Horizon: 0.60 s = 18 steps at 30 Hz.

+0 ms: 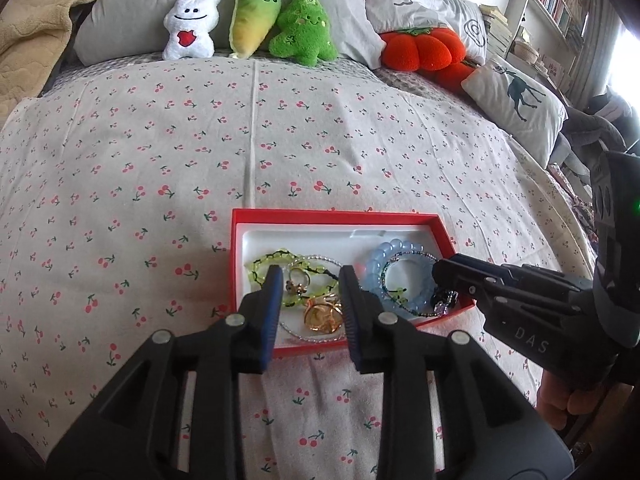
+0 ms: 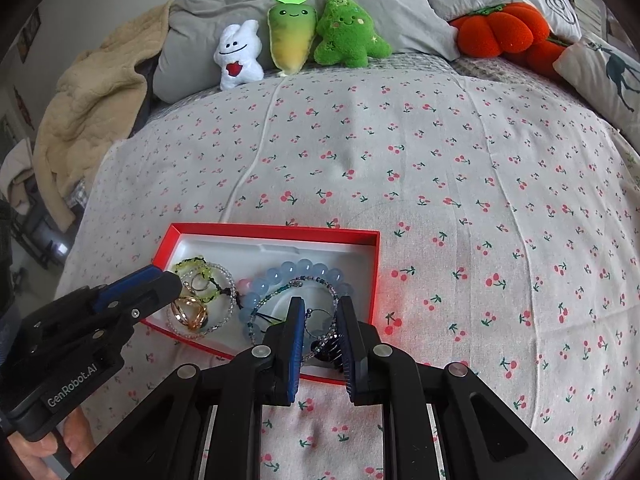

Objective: Organize jewelry
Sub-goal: 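Carry the charm and ring into the red box and open both tools, then withdraw both tools from the box toward the last gold charms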

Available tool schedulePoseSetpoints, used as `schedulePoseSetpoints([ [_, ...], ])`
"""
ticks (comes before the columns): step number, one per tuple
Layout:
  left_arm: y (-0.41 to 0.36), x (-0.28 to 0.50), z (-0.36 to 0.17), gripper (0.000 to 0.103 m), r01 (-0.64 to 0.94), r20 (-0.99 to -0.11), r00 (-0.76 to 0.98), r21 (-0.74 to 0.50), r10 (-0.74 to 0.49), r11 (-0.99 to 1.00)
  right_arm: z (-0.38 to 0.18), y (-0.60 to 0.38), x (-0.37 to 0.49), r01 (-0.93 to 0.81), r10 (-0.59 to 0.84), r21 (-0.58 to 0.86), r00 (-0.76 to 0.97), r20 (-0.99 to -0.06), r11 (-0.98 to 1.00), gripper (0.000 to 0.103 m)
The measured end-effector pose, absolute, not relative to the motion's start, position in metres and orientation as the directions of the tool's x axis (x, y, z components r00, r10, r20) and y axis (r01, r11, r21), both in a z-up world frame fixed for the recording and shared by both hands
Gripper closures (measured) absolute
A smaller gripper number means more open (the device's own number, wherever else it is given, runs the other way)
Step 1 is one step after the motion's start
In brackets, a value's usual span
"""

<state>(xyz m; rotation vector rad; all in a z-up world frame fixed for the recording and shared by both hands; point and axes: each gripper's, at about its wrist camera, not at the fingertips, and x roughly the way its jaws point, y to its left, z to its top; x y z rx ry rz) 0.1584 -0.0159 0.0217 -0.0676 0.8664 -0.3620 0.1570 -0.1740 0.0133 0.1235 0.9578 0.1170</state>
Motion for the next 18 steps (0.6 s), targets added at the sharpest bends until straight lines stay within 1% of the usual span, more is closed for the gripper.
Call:
schedulePoseSetpoints([
  [3, -0.013, 0.155, 0.024, 0.059, 0.273, -0.747, 0.578, -0.202, -0.328, 0.941, 0.016, -0.175, 0.156, -0.040, 0.160, 0.167, 0.573, -0.804, 0.985, 0.085],
  [5, -0.009, 0.151, 0.026, 0.044, 0.259, -0.751, 0.576, -0.208, -0.324, 0.943, 0.018, -0.175, 0.155, -0.043, 0.165, 0.171, 0.566, -0.808, 0.984, 0.083],
  [7, -0.007, 0.146, 0.028, 0.037, 0.249, -0.755, 0.575, -0.206, -0.316, 0.946, 0.020, -0.175, 0.152, -0.043, 0.159, 0.164, 0.564, -0.810, 0.986, 0.071],
  [8, -0.007, 0.143, 0.029, 0.035, 0.245, -0.760, 0.572, -0.202, -0.309, 0.948, 0.022, -0.176, 0.149, -0.042, 0.160, 0.166, 0.568, -0.807, 0.985, 0.048],
  [9, -0.007, 0.141, 0.030, 0.034, 0.241, -0.766, 0.568, -0.197, -0.302, 0.950, 0.025, -0.177, 0.145, -0.039, 0.159, 0.169, 0.585, -0.796, 0.985, 0.032],
  [11, -0.006, 0.135, 0.031, 0.028, 0.231, -0.773, 0.563, -0.192, -0.292, 0.954, 0.033, -0.175, 0.138, -0.046, 0.152, 0.156, 0.602, -0.784, 0.987, 0.031],
  [14, -0.006, 0.126, 0.031, 0.022, 0.206, -0.790, 0.554, -0.177, -0.263, 0.963, 0.042, -0.175, 0.128, -0.050, 0.160, 0.163, 0.608, -0.778, 0.985, 0.031],
  [18, -0.005, 0.113, 0.030, 0.019, 0.168, -0.815, 0.536, -0.154, -0.221, 0.974, 0.049, -0.174, 0.114, -0.045, 0.148, 0.152, 0.601, -0.785, 0.987, 0.031],
])
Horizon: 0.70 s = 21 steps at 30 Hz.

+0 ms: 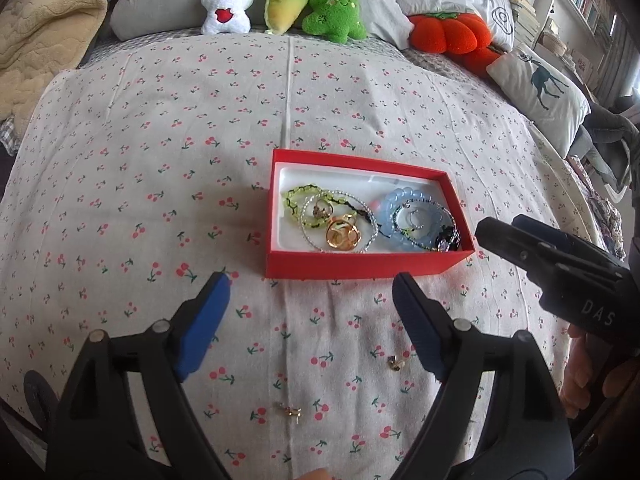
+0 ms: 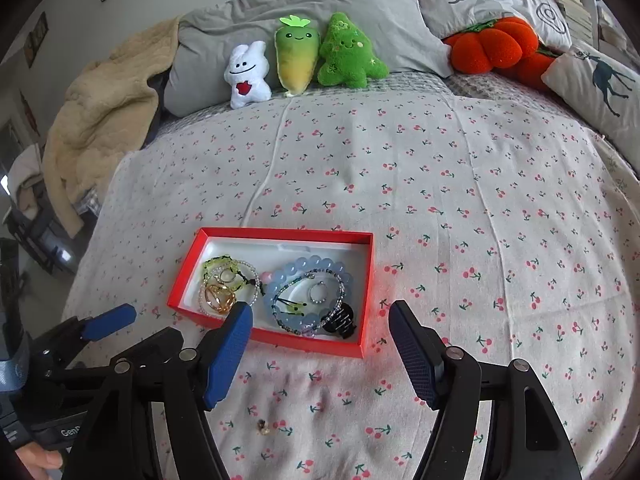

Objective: Organize jewelry
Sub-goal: 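Withdraw both tools from the box toward the last gold charms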

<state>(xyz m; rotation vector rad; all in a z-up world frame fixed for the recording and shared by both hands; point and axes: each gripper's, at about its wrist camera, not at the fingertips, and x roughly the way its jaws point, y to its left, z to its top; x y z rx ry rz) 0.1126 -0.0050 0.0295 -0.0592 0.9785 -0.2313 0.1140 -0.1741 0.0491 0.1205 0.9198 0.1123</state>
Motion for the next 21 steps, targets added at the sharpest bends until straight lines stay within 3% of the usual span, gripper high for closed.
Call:
schedulePoseSetpoints([
  [3, -0.004, 0.101, 0.028, 0.014, 0.150, -0.833, 0.519, -0.132, -0.191, 0.980, 0.051, -0.174, 0.101, -0.047, 0.141, 0.142, 0.594, -0.792, 0.989, 0.026],
  [6, -0.004, 0.088, 0.029, 0.002, 0.155, -0.837, 0.517, -0.116, -0.181, 0.981, 0.052, -0.175, 0.087, -0.035, 0.124, 0.129, 0.594, -0.795, 0.991, 0.023],
  [21, 0.016, 0.032, 0.005, 0.001, 0.208, -0.861, 0.474, -0.096, -0.186, 0.973, 0.023, -0.167, 0.031, -0.065, 0.147, 0.133, 0.534, -0.832, 0.989, 0.019],
])
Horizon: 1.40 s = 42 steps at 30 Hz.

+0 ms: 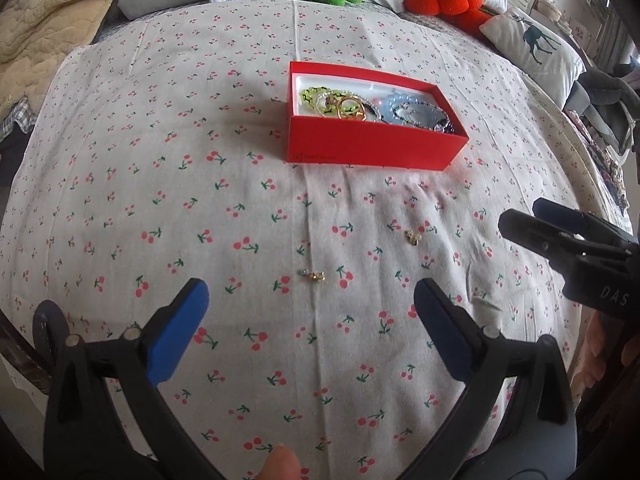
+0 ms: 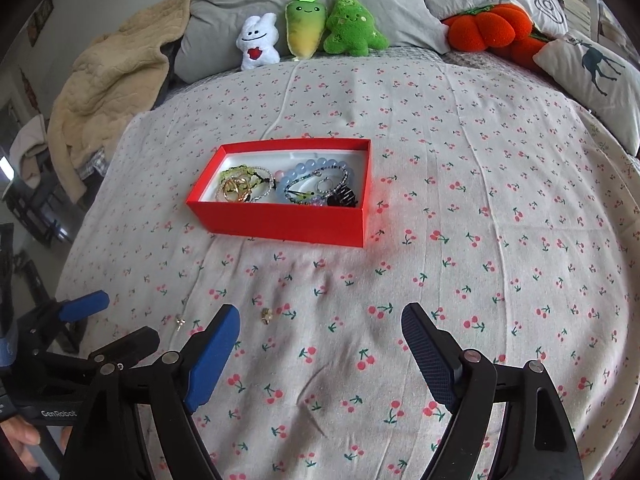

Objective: Organize jewelry
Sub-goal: 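Withdraw both tools from the box toward the last gold charms, then close the left tool on a small gold charm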

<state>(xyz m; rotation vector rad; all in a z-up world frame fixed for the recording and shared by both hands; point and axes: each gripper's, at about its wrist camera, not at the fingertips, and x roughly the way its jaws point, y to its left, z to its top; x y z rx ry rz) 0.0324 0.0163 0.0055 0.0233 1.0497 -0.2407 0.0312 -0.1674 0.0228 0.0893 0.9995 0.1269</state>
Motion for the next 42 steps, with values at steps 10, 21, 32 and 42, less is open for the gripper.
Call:
schedulePoseSetpoints([
  [10, 0.031, 0.004, -0.033, 0.001, 0.311, -0.855, 0.482, -0.036, -0.190, 0.950, -0.006, -0.173, 0.017, -0.082, 0.098, 0.064, 0.529, -0.843, 0.995, 0.019],
  [21, 0.030, 0.012, -0.046, 0.001, 0.347, -0.842, 0.470, -0.102, -0.267, 0.932, -0.031, -0.153, 0.026, -0.151, 0.095, 0.022, 0.493, -0.865, 0.988, 0.019],
  [32, 0.018, 0.029, -0.041, 0.052, 0.365, -0.815, 0.475, -0.162, -0.333, 0.917, -0.043, -0.136, 0.028, -0.222, 0.086, -0.025, 0.475, -0.876, 0.975, 0.019],
  [42, 0.011, 0.039, -0.044, 0.073, 0.357, -0.819, 0.453, -0.195, -0.353, 0.913, -0.046, -0.135, 0.030, -0.236, 0.088, -0.031, 0.474, -0.876, 0.971, 0.019],
])
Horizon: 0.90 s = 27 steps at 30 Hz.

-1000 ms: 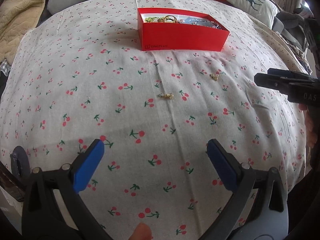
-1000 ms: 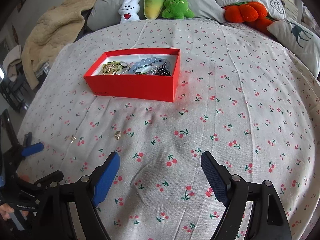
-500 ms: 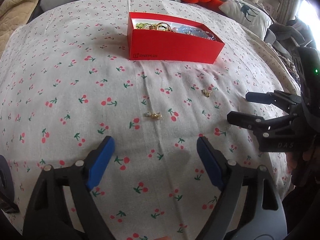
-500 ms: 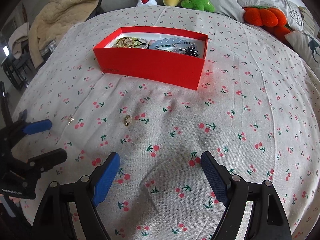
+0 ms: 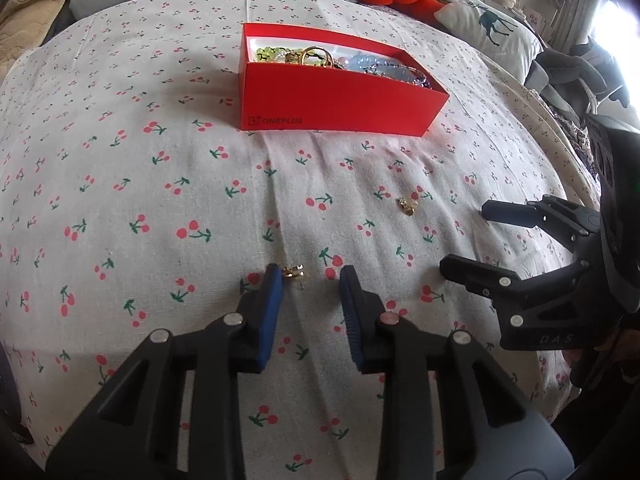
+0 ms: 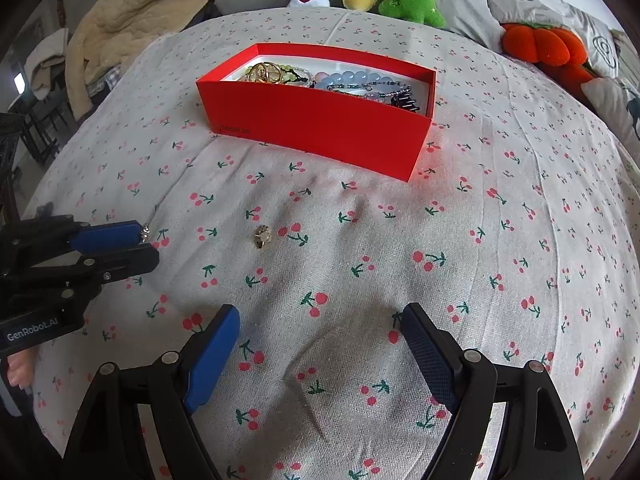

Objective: Organize jewelry
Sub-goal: 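Close the left tool on a small gold charm, then close the right tool on the other gold charm while the left holds its charm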

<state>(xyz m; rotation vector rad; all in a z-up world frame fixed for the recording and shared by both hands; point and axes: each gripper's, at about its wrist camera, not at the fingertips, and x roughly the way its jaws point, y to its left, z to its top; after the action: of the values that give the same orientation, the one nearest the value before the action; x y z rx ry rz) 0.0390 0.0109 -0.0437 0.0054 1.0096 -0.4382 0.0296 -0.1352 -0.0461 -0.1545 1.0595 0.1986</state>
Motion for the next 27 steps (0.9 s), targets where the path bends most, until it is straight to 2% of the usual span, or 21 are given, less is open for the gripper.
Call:
schedulePoseSetpoints([
  [6, 0.010, 0.038, -0.043, 0.091, 0.338, -0.829, 0.471, -0.146, -0.301, 0.930, -0.046, -0.134, 0.029, -0.229, 0.084, -0.032, 0.475, -0.876, 0.973, 0.019],
  [27, 0.026, 0.035, -0.030, 0.091, 0.294, -0.823, 0.495, -0.143, -0.279, 0.945, -0.052, -0.104, 0.062, -0.206, 0.090, -0.002, 0.437, -0.895, 0.979, 0.019],
])
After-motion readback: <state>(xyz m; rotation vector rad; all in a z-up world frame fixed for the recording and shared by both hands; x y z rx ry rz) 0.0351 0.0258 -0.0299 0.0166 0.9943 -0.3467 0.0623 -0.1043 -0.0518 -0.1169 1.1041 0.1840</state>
